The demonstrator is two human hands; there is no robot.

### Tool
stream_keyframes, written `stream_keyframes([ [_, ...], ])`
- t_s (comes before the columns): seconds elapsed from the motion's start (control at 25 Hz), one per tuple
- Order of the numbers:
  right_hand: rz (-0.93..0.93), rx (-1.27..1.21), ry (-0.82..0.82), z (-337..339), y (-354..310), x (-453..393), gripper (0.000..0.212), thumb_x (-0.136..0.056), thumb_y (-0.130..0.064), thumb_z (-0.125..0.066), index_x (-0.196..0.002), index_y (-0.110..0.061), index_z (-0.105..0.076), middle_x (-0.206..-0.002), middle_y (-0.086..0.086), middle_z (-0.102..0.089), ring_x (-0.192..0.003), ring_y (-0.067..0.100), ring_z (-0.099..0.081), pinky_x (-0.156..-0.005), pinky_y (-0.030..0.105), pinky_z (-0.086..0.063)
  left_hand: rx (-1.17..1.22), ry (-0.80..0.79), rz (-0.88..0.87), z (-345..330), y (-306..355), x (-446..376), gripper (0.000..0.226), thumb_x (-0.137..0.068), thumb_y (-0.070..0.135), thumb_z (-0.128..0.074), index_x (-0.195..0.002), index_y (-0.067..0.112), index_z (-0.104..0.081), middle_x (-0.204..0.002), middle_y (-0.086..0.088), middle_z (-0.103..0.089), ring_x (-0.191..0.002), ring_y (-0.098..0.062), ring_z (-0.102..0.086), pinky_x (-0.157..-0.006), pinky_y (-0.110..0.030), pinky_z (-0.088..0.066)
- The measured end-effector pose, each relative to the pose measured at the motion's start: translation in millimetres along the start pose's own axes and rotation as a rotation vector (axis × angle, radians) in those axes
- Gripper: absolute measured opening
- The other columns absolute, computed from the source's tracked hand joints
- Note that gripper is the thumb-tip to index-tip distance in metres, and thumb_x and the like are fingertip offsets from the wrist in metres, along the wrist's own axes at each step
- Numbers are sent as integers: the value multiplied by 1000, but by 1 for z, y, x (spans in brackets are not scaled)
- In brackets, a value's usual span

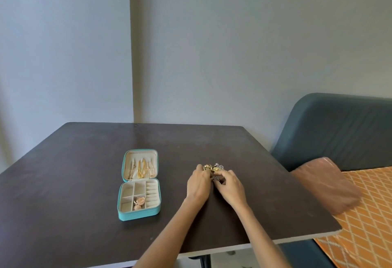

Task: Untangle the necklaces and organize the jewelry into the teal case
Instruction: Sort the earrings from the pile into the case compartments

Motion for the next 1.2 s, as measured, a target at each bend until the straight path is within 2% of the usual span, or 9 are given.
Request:
stream_keyframes([
  [0.16, -19, 61, 57, 0, 2, -3, 15, -88, -31, -59, -102, -30, -66, -102, -8, -55, -93, 10, -62, -66, 23, -41, 26, 55, -21, 2, -9, 0, 19, -94, 15, -42, -99, 8, -58, -105, -7, -48, -86, -27, -56, -61, -31, -36],
  [0.28, -13, 79, 80, 2, 2, -5, 15, -87, -29, -59, -102, -28, -63, -98, -10, -52, -90, 11, -62, -64, 24, -39, 218, 113, -39, 6, -13, 1, 15, -95, 19, -44, -99, 10, -56, -103, -1, -47, -81, -24, -55, -63, -30, -38],
  [0.36, -16, 17, 101, 4, 3, -4, 17, -85, -25, -61, -102, -27, -60, -97, -11, -48, -86, 13, -60, -63, 25, -39, 412, 110, -24, 7, -19, 0, 8, -93, 18, -48, -91, 16, -54, -93, 6, -50, -73, -13, -52, -65, -29, -38],
  [0.48, -61, -160, 207, 17, 13, -5, 19, -85, -12, -58, -99, -25, -61, -95, -5, -50, -83, 17, -59, -65, 27, -41, 565, 32, 6, 2, -21, -1, 15, -91, 18, -49, -79, 26, -49, -73, 10, -54, -61, -5, -45, -62, -29, -35],
  [0.6, -143, -178, 280, 26, 23, -9, 22, -86, -7, -53, -97, -23, -64, -92, -4, -50, -82, 19, -58, -64, 27, -39, 441, 117, 91, 8, -31, -1, 11, -90, 16, -47, -88, 19, -57, -84, 6, -60, -78, -18, -57, -67, -30, -40],
  [0.72, -134, 22, 203, 21, 16, -18, 20, -88, -19, -55, -104, -27, -63, -99, -5, -52, -82, 20, -60, -65, 29, -43, 150, 171, 113, 13, -34, -3, 18, -92, 17, -43, -97, 14, -61, -98, -2, -59, -90, -25, -57, -80, -33, -38],
  [0.8, -136, 87, 177, 18, 15, -23, 23, -89, -26, -56, -111, -28, -61, -105, -2, -54, -87, 24, -62, -69, 32, -45, 30, 172, 92, 11, -30, -5, 20, -93, 19, -42, -99, 15, -61, -102, -3, -57, -93, -24, -56, -81, -32, -36],
  [1.0, -133, 177, 110, 15, 18, -32, 21, -87, -28, -60, -107, -22, -66, -102, 0, -58, -92, 24, -62, -69, 29, -42, 24, 183, 102, 9, -32, -9, 16, -94, 21, -43, -103, 14, -55, -106, -4, -55, -93, -24, -58, -83, -32, -38],
  [1.2, -162, -103, 201, 26, 32, -28, 5, -80, -23, -70, -83, -19, -68, -82, -2, -57, -75, 15, -59, -60, 24, -37, 61, 215, 52, 14, -25, -7, 16, -93, 20, -45, -108, 17, -49, -109, -2, -50, -90, -26, -55, -82, -33, -36],
])
Point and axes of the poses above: each hand's wrist, its own x-axis away from the middle knuckle, its own z-axis out of the back of the hand, y = z × x, the point moved 10 cm from there along -x, towards the middle knuckle
